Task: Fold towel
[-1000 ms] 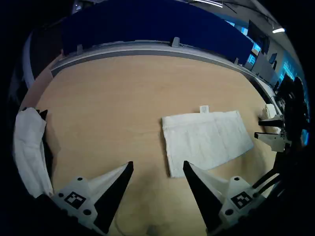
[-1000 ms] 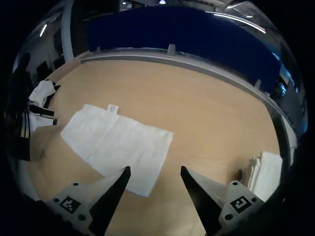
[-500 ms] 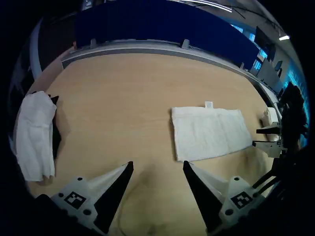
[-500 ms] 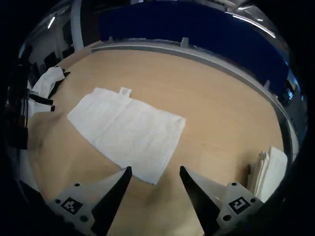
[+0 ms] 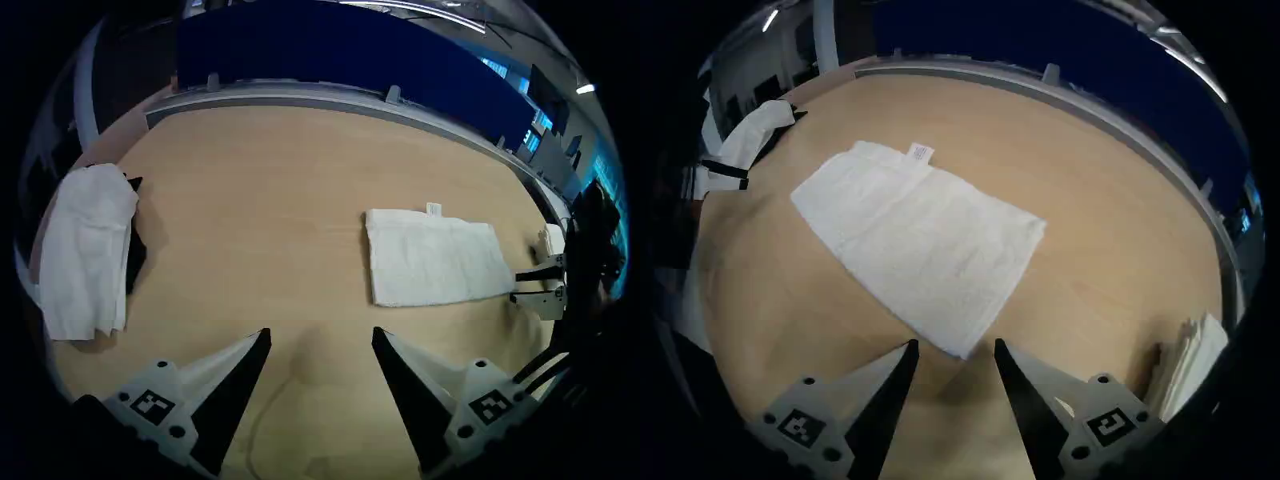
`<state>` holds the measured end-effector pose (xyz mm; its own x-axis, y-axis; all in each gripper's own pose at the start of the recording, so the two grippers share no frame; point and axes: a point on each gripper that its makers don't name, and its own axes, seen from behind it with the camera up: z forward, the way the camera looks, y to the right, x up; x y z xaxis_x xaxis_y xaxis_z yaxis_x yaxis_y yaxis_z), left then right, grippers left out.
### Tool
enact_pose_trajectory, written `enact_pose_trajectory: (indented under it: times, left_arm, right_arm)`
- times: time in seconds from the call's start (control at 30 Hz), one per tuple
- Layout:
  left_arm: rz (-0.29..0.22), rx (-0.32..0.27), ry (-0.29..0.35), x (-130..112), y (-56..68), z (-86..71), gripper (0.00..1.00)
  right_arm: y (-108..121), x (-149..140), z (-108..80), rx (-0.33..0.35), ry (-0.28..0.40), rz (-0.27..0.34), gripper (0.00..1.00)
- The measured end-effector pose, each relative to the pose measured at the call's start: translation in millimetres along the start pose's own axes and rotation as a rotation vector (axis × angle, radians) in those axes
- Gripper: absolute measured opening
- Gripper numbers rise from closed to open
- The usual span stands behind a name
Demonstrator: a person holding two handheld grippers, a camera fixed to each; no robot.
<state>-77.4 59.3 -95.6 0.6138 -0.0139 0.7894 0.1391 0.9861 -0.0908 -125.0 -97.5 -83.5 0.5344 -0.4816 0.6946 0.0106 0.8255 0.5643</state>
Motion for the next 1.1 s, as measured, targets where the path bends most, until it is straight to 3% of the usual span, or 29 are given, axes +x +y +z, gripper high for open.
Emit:
enact_pose_trajectory:
  times: [0.3,0.43,0.63,0.9,1.1]
  left_arm:
    - [-0.007,0.007,0.003,-3,-4.3,-8.6,0.93]
    - [-0.004,0.006,0.005,-4,-3.2,-10.8,0.93]
    - [-0.005,0.005,0.002,-8,-2.4,-12.6,0.94]
    - [-0.014,0.009,-0.002,-12,-4.0,-16.6,0.93]
    - [-0.024,0.015,0.013,-7,-7.0,-23.9,0.93]
  right_arm:
    - [-4,-4,5.3,0.038,-0.022,0.013,0.44]
    - [-2,-1,6.1,0.037,-0.015,0.019,0.38]
    - [2,-1,6.2,0.022,-0.012,-0.002,0.10]
    - [4,8,1.1,0.006,0.009,-0.036,0.05]
    - [5,36,-15.2,-0.009,0.061,-0.055,0.05]
